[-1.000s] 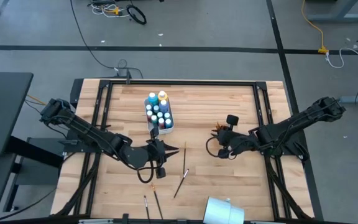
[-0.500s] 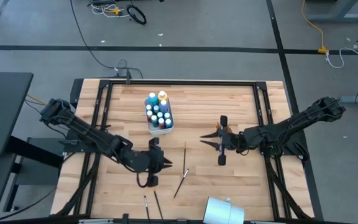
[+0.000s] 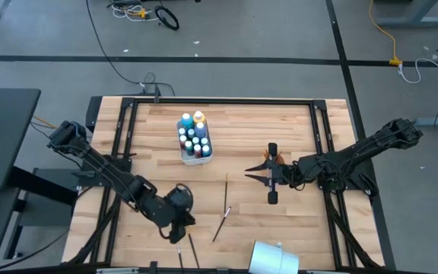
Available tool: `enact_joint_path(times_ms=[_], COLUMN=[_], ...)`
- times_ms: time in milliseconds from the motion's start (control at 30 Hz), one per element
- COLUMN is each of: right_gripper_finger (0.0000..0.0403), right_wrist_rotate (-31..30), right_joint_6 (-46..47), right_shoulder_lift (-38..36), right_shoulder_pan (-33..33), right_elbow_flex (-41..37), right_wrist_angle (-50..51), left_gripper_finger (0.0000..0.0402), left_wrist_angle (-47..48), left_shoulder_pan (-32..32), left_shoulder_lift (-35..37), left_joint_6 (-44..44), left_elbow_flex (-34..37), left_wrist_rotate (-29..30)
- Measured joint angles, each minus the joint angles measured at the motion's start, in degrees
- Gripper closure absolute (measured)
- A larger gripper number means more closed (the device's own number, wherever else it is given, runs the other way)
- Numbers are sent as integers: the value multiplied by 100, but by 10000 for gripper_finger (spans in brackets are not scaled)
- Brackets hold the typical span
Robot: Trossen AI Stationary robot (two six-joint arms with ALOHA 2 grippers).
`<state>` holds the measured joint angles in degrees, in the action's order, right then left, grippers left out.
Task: Pick & Place Paint Supplies
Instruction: Put the silver paint brush into the orange cup
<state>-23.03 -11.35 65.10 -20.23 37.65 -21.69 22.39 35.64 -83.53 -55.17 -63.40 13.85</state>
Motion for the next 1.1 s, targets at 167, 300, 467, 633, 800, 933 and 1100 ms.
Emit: enact_joint_path(times_ms=[167, 300, 467, 633, 800, 933, 1100], right_gripper_finger=[337, 337, 337, 337, 337, 337, 337], right_wrist_rotate=[0, 0, 0, 0, -2, 0, -2], right_joint_6=[2, 4, 4, -2, -7, -9, -11], right_shoulder_lift=[0, 0, 0, 0, 0, 0, 0], right_shoulder_pan=[0, 0, 0, 0, 0, 0, 0], right_elbow_flex=[0, 0, 0, 2, 2, 2, 2], right_wrist_angle=[0, 0, 0, 7, 24, 30, 33], left_gripper_finger=[347, 347, 347, 347, 347, 347, 347], left_wrist_angle=[997, 1604, 1753, 1757, 1670, 1608, 1438], left_shoulder_pan=[190, 319, 429, 492, 499, 503, 547], left_shoulder_lift=[0, 0, -107, -559, -1069, -1317, -1418], left_joint_6=[-2681, -4203, -4934, -5403, -5544, -5641, -5990], left_elbow_flex=[7, 7, 8, 9, 9, 9, 9], left_wrist_rotate=[-673, -888, -1020, -1122, -1461, -1508, -1266])
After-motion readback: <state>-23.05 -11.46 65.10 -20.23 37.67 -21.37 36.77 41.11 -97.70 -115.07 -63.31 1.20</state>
